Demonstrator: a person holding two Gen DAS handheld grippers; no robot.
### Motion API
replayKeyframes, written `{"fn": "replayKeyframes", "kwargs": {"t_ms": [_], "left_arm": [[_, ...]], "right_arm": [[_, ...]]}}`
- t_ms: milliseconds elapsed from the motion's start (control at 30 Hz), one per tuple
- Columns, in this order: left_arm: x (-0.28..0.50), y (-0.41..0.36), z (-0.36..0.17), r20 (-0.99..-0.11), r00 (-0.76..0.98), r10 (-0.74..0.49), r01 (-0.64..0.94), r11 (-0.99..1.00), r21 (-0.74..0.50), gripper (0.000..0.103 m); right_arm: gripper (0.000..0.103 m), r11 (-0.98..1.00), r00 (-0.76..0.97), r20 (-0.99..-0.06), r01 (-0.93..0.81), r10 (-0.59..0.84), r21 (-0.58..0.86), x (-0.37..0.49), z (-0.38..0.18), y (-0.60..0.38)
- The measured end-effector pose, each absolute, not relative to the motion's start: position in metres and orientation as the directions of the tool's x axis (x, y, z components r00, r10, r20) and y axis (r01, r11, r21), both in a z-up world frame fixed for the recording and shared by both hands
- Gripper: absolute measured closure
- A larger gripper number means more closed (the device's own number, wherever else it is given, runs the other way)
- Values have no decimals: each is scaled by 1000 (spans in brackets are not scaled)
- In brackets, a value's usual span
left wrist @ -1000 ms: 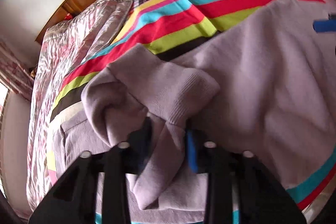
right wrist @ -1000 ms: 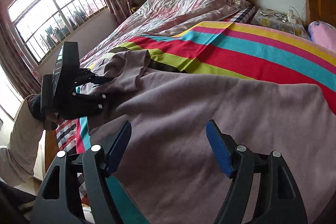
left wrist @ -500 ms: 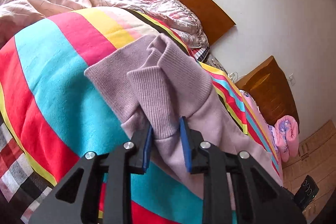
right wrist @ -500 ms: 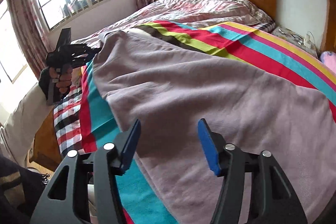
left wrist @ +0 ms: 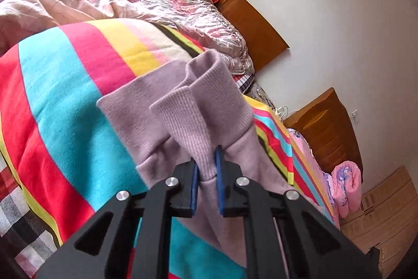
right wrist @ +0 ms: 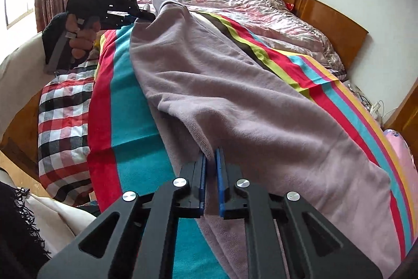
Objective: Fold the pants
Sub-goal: 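Grasp the ribbed cuff with the left tool and lift it, then carry the held cuff with the left tool toward the waistband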
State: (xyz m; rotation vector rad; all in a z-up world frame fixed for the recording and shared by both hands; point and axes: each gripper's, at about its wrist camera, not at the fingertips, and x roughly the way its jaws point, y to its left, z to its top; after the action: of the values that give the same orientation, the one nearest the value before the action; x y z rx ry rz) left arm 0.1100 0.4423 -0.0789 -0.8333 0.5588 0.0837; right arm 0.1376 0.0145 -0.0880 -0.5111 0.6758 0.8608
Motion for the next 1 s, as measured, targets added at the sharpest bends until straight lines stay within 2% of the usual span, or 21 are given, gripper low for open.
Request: {"fn": "replayKeyframes", "kwargs": {"t_ms": [100,200,300,367,433,533,600,667,700,800,1000], "left_arm": [[142,429,-24,-449,874,-188,-180,731,-658,92],[176,400,50,-360,895,-262,-13,792,-611,92],[165,376,107,-169,929,-328,182,806,-563,92],[141,381,109,-52,951,-305,227,802,-553,92],[132,407,68,-109,970,-219,105,775,-623,92],[125,457,-46,-333,933,-141,-175,629,-757,92],[113,471,-105,-463,879,-116,-314,589,-745,92],[94,477,-129,-398,905,-147,-262,546,-796,91],[90,477,-127,-393,907,-149,-256,546,-798,91],[98,472,-117,-434,892,-122,-277,611,-741,91],[108,471,-96,-459,881,-114,-286,645,-708,91]], "right_arm": [[97,600,485,-690,-795,537,-91,153,-75,1],[97,666,529,-642,-745,554,-39,166,-56,-19],[97,686,600,-538,-725,592,-54,152,-28,-37],[97,684,630,-468,-726,619,-72,138,-14,-43],[97,655,605,-491,-750,627,-87,135,-18,-33],[97,601,524,-601,-794,603,-88,142,-55,-10],[97,576,466,-656,-816,594,-58,148,-79,-1],[97,566,440,-696,-823,567,-59,149,-97,5],[97,563,429,-711,-825,557,-57,150,-102,6],[97,560,425,-704,-827,568,-47,150,-99,5],[96,569,432,-708,-821,558,-51,147,-101,4]]}}
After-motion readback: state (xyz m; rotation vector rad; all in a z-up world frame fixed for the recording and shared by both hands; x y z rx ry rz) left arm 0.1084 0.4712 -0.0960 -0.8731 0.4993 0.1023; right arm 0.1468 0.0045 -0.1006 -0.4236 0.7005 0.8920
